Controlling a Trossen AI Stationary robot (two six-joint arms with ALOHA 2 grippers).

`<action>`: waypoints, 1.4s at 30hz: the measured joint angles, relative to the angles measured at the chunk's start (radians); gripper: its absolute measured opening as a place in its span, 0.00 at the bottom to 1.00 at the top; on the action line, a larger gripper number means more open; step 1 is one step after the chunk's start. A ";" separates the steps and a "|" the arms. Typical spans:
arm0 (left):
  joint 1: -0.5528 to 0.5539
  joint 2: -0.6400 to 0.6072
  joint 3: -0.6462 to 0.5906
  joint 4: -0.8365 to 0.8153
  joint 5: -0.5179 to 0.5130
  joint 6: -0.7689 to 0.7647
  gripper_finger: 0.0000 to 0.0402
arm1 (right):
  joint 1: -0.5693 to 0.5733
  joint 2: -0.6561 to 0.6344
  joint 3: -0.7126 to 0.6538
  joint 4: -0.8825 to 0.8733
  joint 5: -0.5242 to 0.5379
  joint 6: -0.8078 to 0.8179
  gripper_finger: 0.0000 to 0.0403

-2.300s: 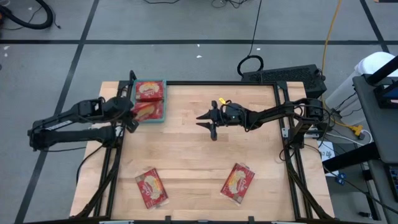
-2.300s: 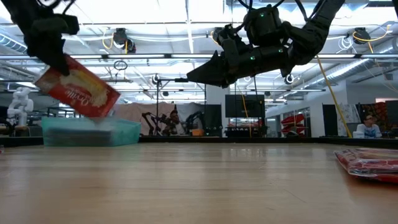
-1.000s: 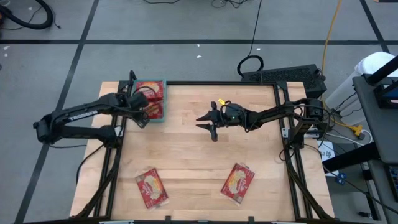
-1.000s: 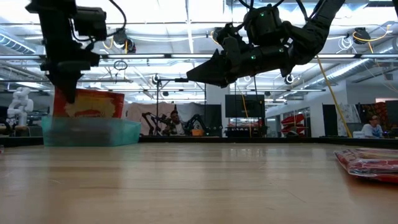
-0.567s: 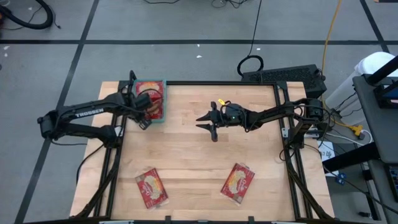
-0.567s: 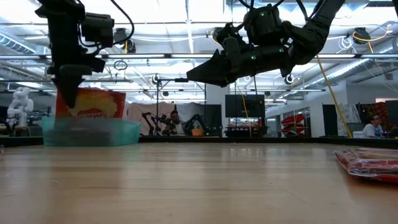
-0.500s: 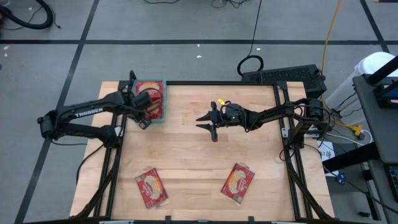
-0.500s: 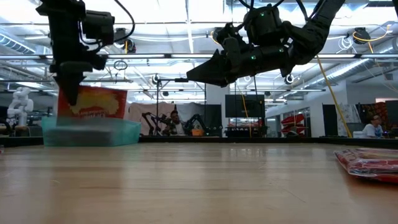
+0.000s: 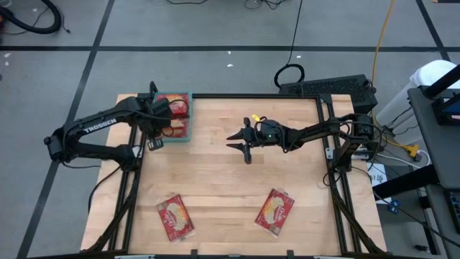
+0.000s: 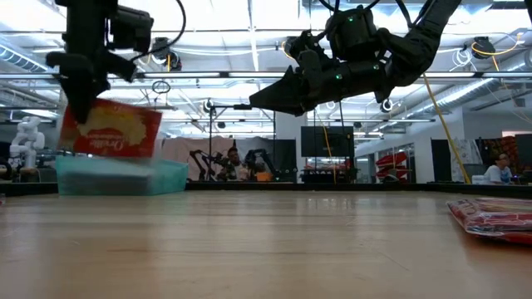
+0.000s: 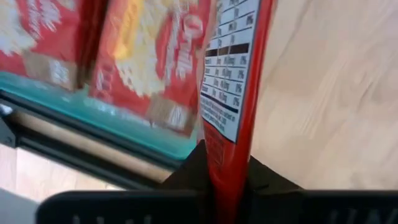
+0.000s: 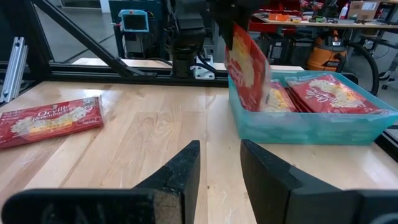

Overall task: Sort popcorn bags into baskets
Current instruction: Put the popcorn bag into the blue bin

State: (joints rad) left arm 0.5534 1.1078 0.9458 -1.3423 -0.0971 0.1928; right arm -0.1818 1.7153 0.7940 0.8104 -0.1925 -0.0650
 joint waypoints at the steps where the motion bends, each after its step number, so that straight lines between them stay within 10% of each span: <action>1: 0.004 0.007 -0.007 -0.003 -0.002 0.015 0.09 | 0.000 0.000 0.000 0.000 0.000 0.000 0.27; 25: 0.015 0.128 -0.020 0.145 -0.196 0.095 0.22 | 0.000 0.000 0.000 0.000 -0.048 -0.005 0.27; 31: 0.036 0.128 -0.021 0.143 -0.015 0.096 0.19 | 0.000 0.000 0.000 0.000 -0.048 -0.004 0.27; 42: 0.101 0.128 -0.021 0.158 -0.144 0.091 0.20 | -0.001 0.000 0.000 0.000 -0.048 -0.004 0.27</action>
State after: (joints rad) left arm 0.6542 1.2358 0.9249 -1.1839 -0.2408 0.2834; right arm -0.1825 1.7151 0.7940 0.8104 -0.2409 -0.0689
